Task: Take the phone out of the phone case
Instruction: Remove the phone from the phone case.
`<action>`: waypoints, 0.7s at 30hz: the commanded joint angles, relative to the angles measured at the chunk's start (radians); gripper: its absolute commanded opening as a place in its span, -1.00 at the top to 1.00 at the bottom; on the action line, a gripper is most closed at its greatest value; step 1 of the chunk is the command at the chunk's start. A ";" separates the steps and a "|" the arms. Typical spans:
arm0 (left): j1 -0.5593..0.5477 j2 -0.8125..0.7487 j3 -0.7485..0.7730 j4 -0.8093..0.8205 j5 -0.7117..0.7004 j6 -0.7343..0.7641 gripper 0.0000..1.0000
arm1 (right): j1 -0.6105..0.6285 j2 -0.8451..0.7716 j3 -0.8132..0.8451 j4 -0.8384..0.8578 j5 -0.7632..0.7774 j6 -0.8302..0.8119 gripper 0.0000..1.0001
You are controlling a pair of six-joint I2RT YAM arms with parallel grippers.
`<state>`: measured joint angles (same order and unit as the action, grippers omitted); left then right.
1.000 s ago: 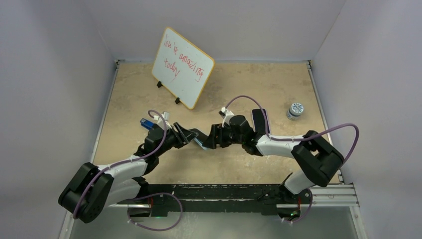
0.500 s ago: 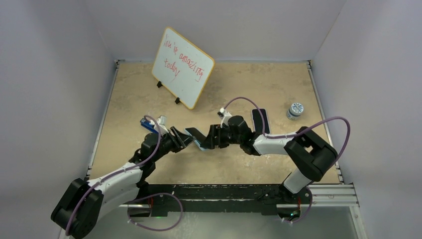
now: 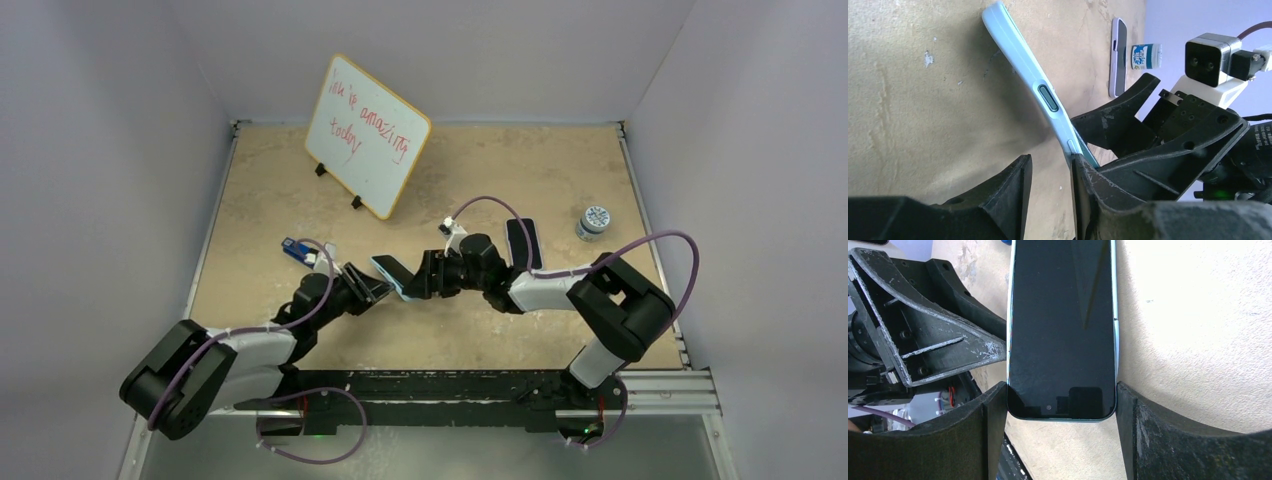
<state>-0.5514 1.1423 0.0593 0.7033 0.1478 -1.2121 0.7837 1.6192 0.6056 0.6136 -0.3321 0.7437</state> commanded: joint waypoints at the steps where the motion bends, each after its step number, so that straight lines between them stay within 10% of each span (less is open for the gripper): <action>1: -0.014 0.044 -0.001 0.153 -0.012 -0.035 0.30 | 0.001 -0.010 -0.005 0.092 -0.028 0.020 1.00; 21: -0.038 0.046 -0.007 0.184 -0.054 -0.038 0.25 | 0.003 -0.007 0.000 0.104 -0.031 0.025 1.00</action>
<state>-0.5777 1.1530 0.0444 0.8104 0.1055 -1.2461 0.7795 1.6234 0.5976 0.6399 -0.3344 0.7532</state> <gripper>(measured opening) 0.378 0.732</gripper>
